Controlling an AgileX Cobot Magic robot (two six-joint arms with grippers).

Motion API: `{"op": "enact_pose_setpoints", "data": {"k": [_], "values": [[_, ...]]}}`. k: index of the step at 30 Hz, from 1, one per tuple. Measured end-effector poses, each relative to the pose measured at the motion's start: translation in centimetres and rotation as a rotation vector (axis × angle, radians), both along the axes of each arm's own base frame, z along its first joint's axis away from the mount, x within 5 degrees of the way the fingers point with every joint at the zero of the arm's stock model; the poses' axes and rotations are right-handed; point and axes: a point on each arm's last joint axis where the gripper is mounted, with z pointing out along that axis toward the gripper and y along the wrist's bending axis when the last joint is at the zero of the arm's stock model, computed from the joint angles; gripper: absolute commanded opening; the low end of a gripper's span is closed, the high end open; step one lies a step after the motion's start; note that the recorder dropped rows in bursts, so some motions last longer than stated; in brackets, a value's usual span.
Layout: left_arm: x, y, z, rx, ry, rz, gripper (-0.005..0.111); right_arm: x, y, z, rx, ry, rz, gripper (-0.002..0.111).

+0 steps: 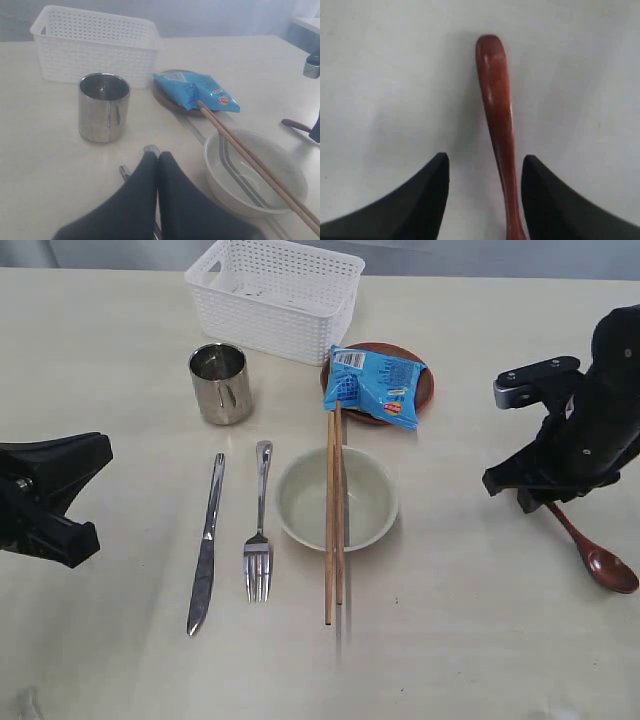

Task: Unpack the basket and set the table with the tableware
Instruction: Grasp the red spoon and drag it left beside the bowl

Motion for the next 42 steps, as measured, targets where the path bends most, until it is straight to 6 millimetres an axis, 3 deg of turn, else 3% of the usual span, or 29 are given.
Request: {"op": "enact_pose_setpoints", "data": {"k": [10, 13, 17, 23, 26, 35, 42], "values": [[0.0, 0.0, 0.0, 0.000, 0.000, 0.000, 0.000, 1.0, -0.3, -1.6, -0.016, -0.009, -0.029, 0.042], [0.0, 0.0, 0.0, 0.000, 0.000, 0.000, 0.000, 1.2, -0.9, -1.6, -0.011, -0.015, -0.082, 0.028], [0.0, 0.0, 0.0, 0.000, 0.000, 0.000, 0.000, 1.2, -1.1, -1.8, -0.005, -0.013, -0.129, 0.000], [0.0, 0.0, 0.0, 0.000, 0.000, 0.000, 0.000, 1.2, -0.6, -1.7, 0.026, -0.012, -0.201, 0.000], [0.0, 0.0, 0.0, 0.000, 0.000, 0.000, 0.000, 1.1, 0.6, -1.6, 0.039, -0.004, -0.220, 0.000], [0.0, 0.0, 0.0, 0.000, 0.000, 0.000, 0.000, 0.7, 7.3, 0.3, 0.132, -0.068, -0.214, 0.000], [0.0, 0.0, 0.0, 0.000, 0.000, 0.000, 0.000, 0.5, 8.3, 0.4, 0.165, -0.081, -0.285, 0.000]]}}
